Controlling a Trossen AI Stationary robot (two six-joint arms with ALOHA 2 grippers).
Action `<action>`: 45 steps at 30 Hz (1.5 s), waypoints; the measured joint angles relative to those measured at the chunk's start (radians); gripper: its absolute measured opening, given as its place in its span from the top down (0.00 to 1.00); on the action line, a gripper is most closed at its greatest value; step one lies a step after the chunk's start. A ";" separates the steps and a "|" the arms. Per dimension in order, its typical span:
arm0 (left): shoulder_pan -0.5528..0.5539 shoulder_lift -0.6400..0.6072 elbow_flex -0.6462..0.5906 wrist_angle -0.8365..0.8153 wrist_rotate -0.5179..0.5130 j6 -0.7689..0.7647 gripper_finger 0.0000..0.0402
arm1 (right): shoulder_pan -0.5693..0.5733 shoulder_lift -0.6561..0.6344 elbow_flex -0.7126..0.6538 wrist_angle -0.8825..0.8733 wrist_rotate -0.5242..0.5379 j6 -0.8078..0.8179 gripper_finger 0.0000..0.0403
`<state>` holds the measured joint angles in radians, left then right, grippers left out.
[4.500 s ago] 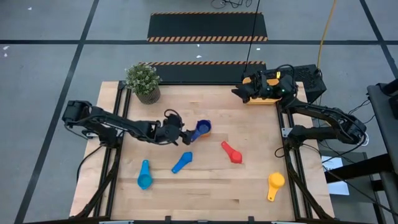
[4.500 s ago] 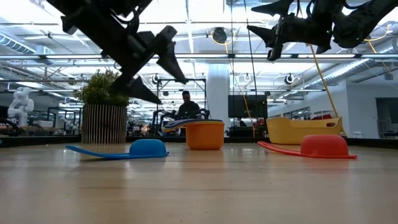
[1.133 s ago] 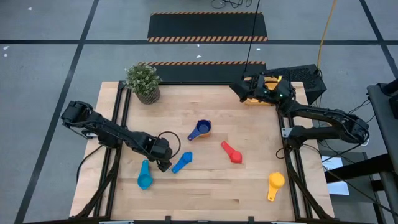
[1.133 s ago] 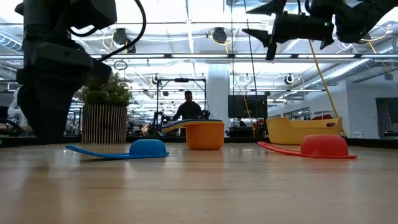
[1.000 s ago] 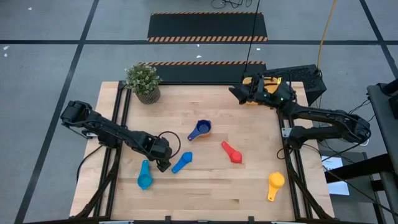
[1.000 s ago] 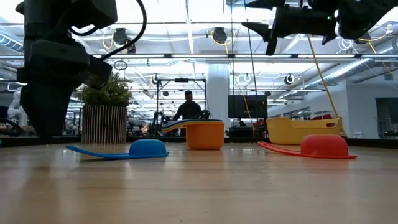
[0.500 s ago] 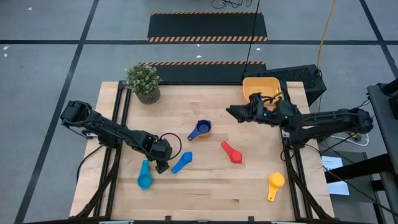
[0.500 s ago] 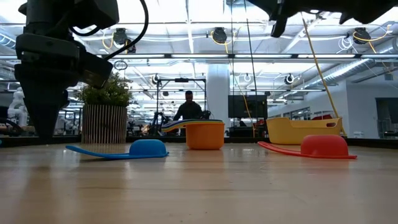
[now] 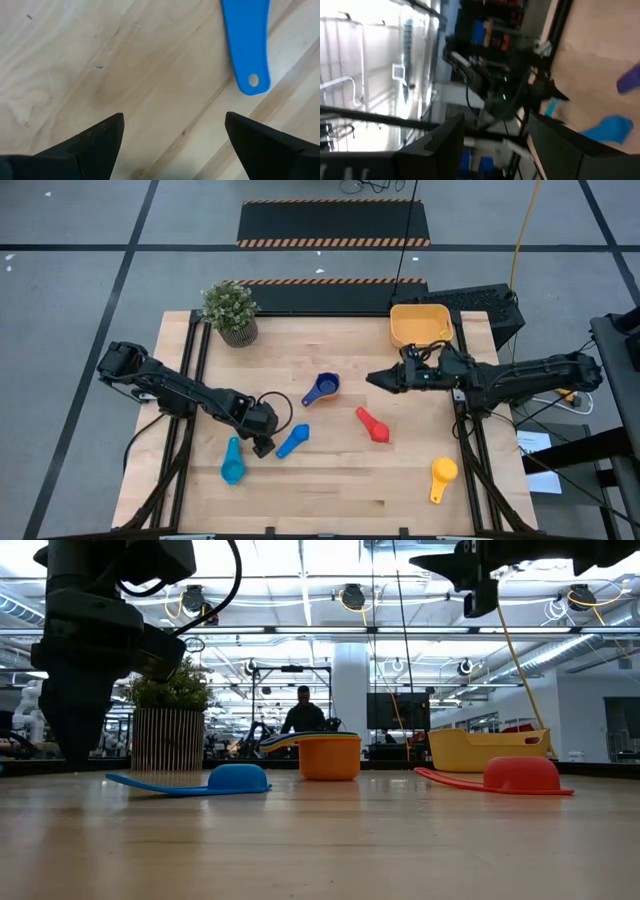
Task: Nest measuring cups in basket
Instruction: Stack the yellow measuring cup on top of the dark blue measuring cup
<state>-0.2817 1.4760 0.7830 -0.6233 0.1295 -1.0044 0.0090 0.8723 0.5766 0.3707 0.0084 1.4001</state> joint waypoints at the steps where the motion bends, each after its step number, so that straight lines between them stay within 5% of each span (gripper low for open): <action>1: 0.000 0.000 0.000 0.000 0.000 -0.003 0.13 | 0.000 -0.008 0.000 -0.020 -0.012 0.001 0.47; 14: 0.050 0.000 0.000 -0.026 0.006 -0.043 0.13 | -0.002 -0.106 0.000 -0.174 -0.079 -0.052 0.47; 27: 0.099 0.000 0.021 0.007 0.035 -0.066 0.13 | -0.002 -0.165 0.000 -0.388 -0.303 -0.111 0.47; 45: 0.100 0.001 0.115 0.007 -0.102 -0.052 0.13 | -0.002 -0.179 0.000 -0.431 -0.549 -0.167 0.47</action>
<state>-0.1818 1.4769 0.8982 -0.6159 0.0273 -1.0564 0.0071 0.6937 0.5766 -0.0599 -0.5406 1.2329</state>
